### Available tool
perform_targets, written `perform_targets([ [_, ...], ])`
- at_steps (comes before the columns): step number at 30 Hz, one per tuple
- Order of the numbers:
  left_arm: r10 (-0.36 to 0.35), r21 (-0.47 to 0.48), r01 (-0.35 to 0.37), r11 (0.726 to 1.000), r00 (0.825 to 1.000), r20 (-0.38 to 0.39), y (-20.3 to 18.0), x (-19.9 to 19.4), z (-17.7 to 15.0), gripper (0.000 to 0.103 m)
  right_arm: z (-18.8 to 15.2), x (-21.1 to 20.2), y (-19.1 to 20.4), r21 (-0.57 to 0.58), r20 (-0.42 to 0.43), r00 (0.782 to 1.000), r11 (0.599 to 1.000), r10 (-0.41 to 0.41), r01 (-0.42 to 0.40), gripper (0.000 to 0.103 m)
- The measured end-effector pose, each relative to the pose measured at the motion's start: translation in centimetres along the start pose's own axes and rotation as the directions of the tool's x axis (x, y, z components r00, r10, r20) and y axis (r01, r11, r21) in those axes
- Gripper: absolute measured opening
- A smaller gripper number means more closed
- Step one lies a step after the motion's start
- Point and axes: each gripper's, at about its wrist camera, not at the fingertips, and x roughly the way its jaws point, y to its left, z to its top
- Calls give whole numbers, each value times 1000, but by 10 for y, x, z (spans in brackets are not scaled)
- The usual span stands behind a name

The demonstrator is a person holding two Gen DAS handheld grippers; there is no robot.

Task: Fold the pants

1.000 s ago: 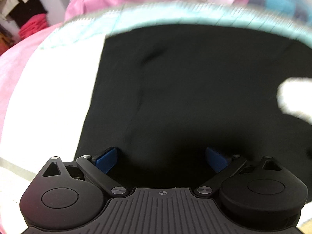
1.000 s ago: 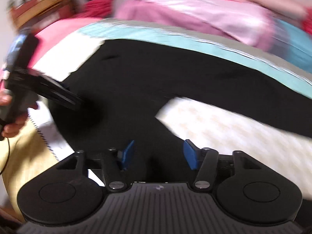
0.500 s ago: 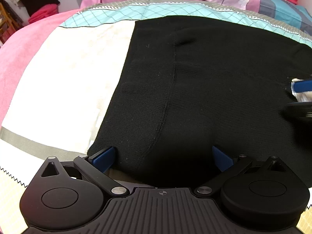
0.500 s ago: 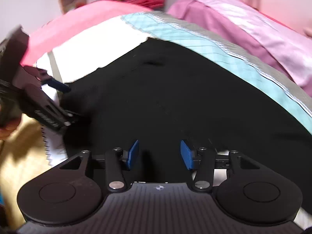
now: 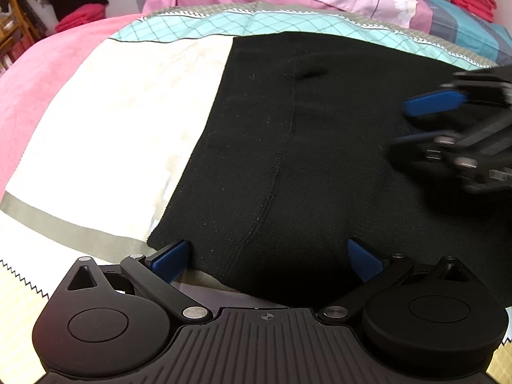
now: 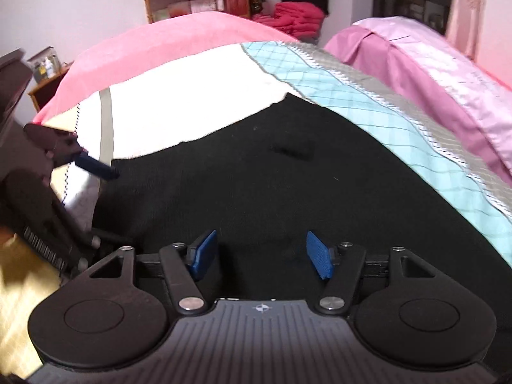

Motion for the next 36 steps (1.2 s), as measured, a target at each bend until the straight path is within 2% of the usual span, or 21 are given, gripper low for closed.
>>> perform_targets([
  [2, 4, -1, -4, 1000, 1000, 10, 0, -2, -4, 103, 11, 36, 1, 3, 4, 1000, 1000, 13, -13, 71],
  [4, 6, -7, -6, 1000, 1000, 9, -1, -4, -5, 103, 20, 55, 8, -11, 55, 999, 1000, 4, -3, 87],
  [6, 6, -14, -6, 1000, 1000, 4, -1, -8, -6, 103, 30, 69, 20, -50, 52, 998, 998, -43, 45, 90],
  [8, -7, -30, 7, 1000, 1000, 1, 4, -12, -7, 103, 34, 61, 24, -85, 23, 998, 995, -50, 52, 84],
  [9, -18, -43, 18, 999, 1000, 2, 7, -15, -9, 103, 35, 50, 22, -91, 22, 999, 995, -29, 31, 72],
  [10, -26, -54, 26, 998, 1000, 5, 10, -20, -10, 103, 35, 41, 20, -91, 30, 1000, 996, -8, 11, 70],
  [13, 0, -55, 1, 998, 1000, 15, 16, -28, -19, 103, 38, 25, 19, -104, 51, 996, 992, 74, -68, 70],
  [15, 1, -60, -1, 998, 1000, 9, 19, -28, -23, 103, 46, 51, 29, -145, -23, 996, 985, 92, -94, 66],
  [16, -2, -66, 2, 998, 1000, 4, 20, -27, -23, 103, 49, 69, 38, -176, -56, 995, 980, 86, -94, 68],
  [18, 2, -75, -2, 997, 1000, 4, 21, -29, -22, 103, 55, 87, 54, -208, 24, 997, 975, 78, -72, 78],
  [21, 13, -72, -11, 997, 1000, 24, 19, -40, -18, 103, 70, 106, 70, -206, 43, 998, 978, 50, -40, 84],
  [23, 13, -62, -9, 998, 998, 60, 17, -49, -15, 103, 71, 102, 69, -197, 28, 998, 979, 57, -51, 83],
  [25, -14, -65, 20, 998, 996, 90, 14, -50, -7, 103, 71, 84, 57, -185, 43, 996, 981, 72, -63, 71],
  [28, -62, -79, 69, 994, 994, 84, 9, -33, 4, 103, 72, 52, 28, -119, 89, 996, 993, 31, -20, 72],
  [30, -88, -82, 93, 992, 994, 59, 5, -15, 9, 103, 73, 50, 9, -100, 81, 996, 994, -45, 53, 70],
  [32, -60, -57, 62, 996, 997, 40, 1, -1, 9, 103, 73, 64, -8, -74, 33, 993, 990, -116, 119, 60],
  [33, -50, -39, 52, 998, 998, 48, -2, 1, 8, 103, 73, 74, -14, -58, 23, 992, 990, -124, 126, 58],
  [35, -45, -28, 47, 998, 998, 49, -4, 2, 6, 103, 72, 90, -16, -43, 80, 990, 992, -116, 120, 69],
  [36, -45, -25, 46, 999, 998, 47, -5, 2, 6, 103, 77, 100, -14, -39, 91, 987, 990, -131, 135, 78],
])
